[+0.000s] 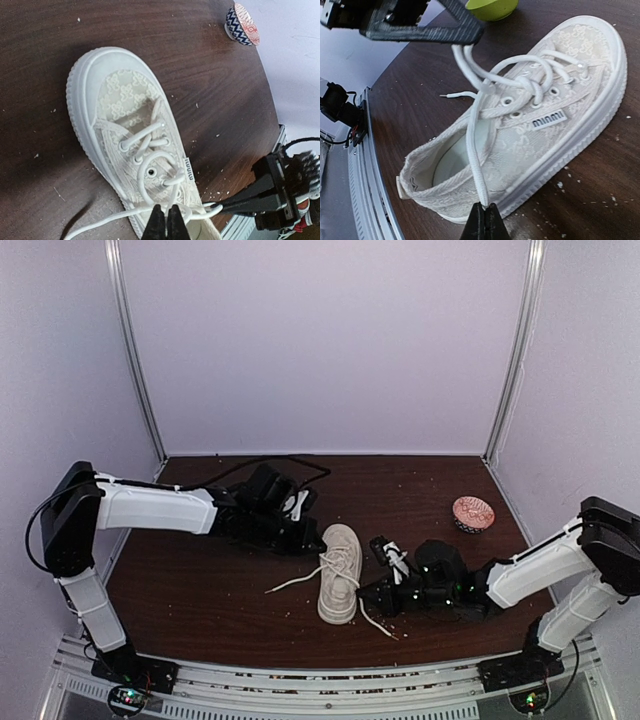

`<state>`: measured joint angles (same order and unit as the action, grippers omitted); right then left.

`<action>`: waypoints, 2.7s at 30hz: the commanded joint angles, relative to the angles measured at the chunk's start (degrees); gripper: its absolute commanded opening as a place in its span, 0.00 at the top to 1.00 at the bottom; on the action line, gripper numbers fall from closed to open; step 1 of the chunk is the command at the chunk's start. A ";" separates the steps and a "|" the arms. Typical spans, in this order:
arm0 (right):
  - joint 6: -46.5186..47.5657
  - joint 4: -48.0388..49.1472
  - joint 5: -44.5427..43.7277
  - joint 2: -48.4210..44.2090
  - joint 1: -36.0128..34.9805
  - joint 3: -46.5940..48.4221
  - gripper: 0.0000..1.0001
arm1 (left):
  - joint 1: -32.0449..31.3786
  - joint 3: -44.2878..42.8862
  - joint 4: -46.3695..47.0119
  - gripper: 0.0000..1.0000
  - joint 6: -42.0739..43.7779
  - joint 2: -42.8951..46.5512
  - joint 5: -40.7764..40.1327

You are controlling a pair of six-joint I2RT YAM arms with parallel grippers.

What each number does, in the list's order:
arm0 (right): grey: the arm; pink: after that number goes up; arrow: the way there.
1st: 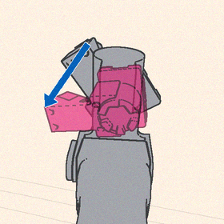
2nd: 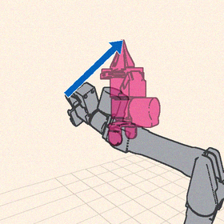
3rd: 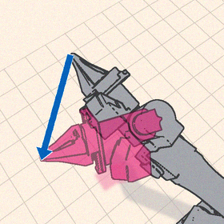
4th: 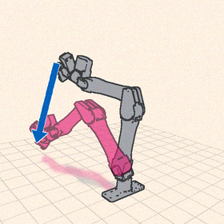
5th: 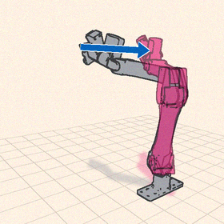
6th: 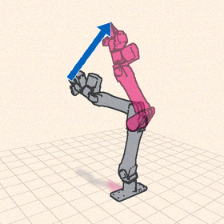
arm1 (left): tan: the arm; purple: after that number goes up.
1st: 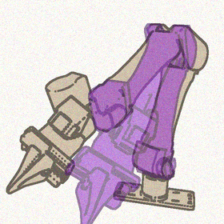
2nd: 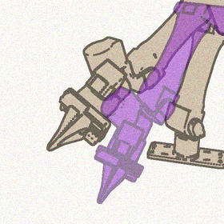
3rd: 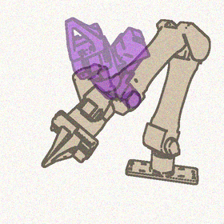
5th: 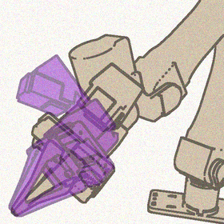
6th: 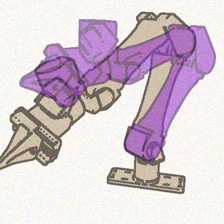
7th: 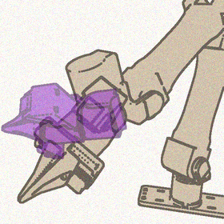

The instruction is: Tie the shoes

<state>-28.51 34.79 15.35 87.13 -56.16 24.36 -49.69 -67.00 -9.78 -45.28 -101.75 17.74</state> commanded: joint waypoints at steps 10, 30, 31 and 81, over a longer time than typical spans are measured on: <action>6.89 -28.59 -9.84 -1.48 2.92 15.96 1.00 | -1.52 9.14 9.76 1.00 -1.17 1.59 3.59; 6.41 -28.10 -6.59 1.55 2.98 16.34 1.00 | -0.68 4.13 -3.31 0.54 3.22 5.38 -6.99; 6.41 -28.11 -6.57 1.63 2.91 16.33 1.00 | -0.67 2.97 -3.42 0.53 3.32 4.29 -6.36; 8.51 -35.04 -5.57 9.49 2.99 30.23 1.00 | -0.10 -0.81 5.19 1.00 2.60 -2.67 3.57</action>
<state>-20.73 0.62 9.04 95.09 -53.28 52.62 -49.95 -68.34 -7.31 -44.12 -106.43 20.23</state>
